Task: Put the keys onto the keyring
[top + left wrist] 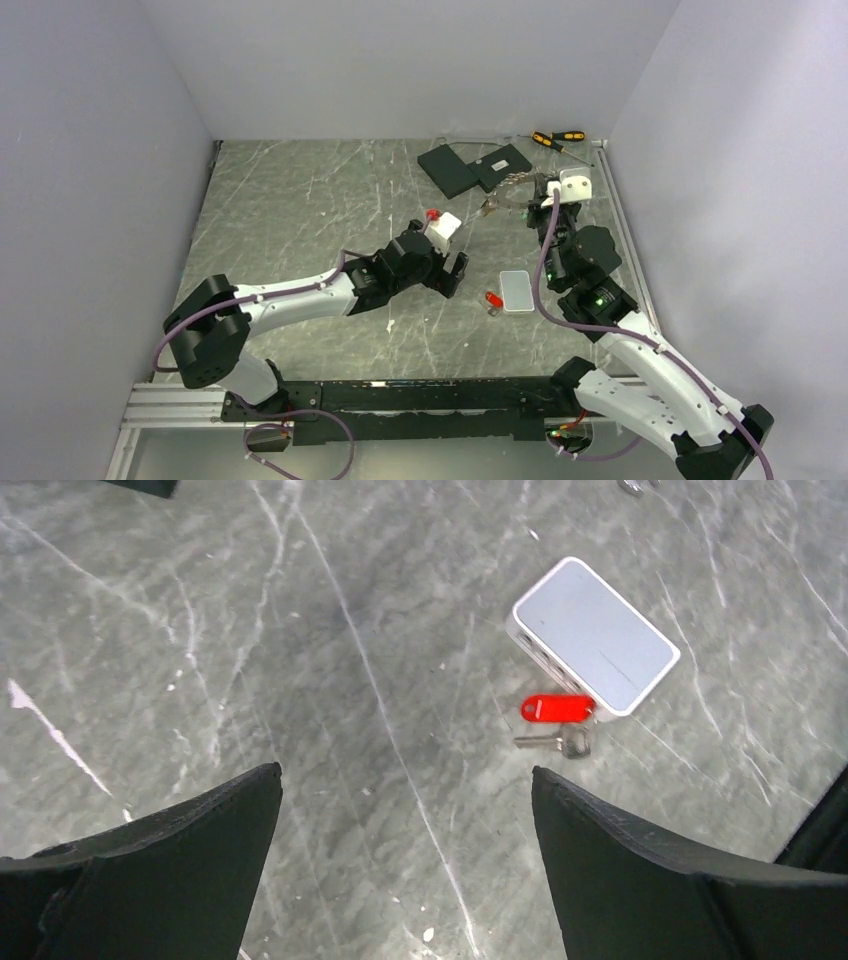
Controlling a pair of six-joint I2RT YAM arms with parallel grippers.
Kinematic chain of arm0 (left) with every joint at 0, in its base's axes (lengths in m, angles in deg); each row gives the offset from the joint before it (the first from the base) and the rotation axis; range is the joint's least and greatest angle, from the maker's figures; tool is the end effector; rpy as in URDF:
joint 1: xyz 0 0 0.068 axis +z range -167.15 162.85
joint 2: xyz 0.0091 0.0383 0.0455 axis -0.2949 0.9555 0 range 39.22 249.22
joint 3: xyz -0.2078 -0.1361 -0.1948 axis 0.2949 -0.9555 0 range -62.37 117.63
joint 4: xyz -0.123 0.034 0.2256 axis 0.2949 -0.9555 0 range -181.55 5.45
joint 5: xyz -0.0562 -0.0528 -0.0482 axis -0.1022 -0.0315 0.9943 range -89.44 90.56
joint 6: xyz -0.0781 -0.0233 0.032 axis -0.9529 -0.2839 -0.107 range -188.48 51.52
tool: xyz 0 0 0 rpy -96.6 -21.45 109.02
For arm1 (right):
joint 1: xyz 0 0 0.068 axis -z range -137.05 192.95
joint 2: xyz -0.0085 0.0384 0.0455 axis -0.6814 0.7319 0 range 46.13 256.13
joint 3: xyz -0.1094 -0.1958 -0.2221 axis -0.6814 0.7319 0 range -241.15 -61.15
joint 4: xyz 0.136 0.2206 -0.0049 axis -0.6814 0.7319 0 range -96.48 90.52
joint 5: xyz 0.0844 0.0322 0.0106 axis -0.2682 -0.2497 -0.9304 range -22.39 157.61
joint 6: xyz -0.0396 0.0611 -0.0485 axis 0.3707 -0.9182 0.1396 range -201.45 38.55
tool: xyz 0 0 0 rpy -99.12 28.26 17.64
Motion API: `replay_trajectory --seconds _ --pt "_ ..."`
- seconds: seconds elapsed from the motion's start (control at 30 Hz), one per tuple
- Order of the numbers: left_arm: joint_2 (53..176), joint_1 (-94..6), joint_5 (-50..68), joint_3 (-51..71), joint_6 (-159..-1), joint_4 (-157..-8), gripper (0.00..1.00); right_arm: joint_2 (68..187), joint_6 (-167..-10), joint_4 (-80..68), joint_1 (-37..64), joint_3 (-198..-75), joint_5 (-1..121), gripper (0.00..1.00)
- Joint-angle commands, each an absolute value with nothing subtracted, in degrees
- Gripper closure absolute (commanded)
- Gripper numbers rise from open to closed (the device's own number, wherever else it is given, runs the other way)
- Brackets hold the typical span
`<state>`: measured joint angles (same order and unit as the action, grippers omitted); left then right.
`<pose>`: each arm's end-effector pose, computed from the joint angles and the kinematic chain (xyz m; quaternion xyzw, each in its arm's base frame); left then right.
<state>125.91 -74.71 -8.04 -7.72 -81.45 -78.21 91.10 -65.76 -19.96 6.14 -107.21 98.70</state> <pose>0.2113 -0.3107 0.2778 0.2834 0.7963 -0.2546 0.4700 0.1675 0.0753 0.4312 -0.0705 0.6223 -0.0214 0.7793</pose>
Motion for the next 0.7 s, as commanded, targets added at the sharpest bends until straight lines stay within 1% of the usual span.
replay_trajectory --seconds 0.0,0.13,0.3,0.47,0.57,0.67 --pt "124.90 -74.94 -13.20 -6.41 -81.93 -78.76 0.01 90.30 -70.63 -20.23 6.53 -110.47 99.42 1.00" --pt "126.88 -75.62 -11.25 -3.90 -82.14 -82.84 0.01 91.84 -72.57 -15.42 6.95 -113.17 97.90 1.00" --pt "126.02 -78.06 -10.52 -7.62 -79.37 -77.48 0.04 93.40 -73.59 -11.18 8.37 -115.03 92.43 1.00" --pt "128.17 -80.91 -8.39 -8.33 -77.23 -74.34 0.09 93.17 -77.79 -10.40 13.50 -115.24 84.63 1.00" --pt "130.50 -83.10 -7.74 -8.24 -75.56 -72.31 0.11 93.88 -78.16 -9.22 15.35 -115.82 86.44 1.00" --pt "133.54 -84.81 -7.58 -6.78 -74.61 -71.86 0.16 94.47 -76.79 -8.65 16.00 -116.57 92.09 1.00"
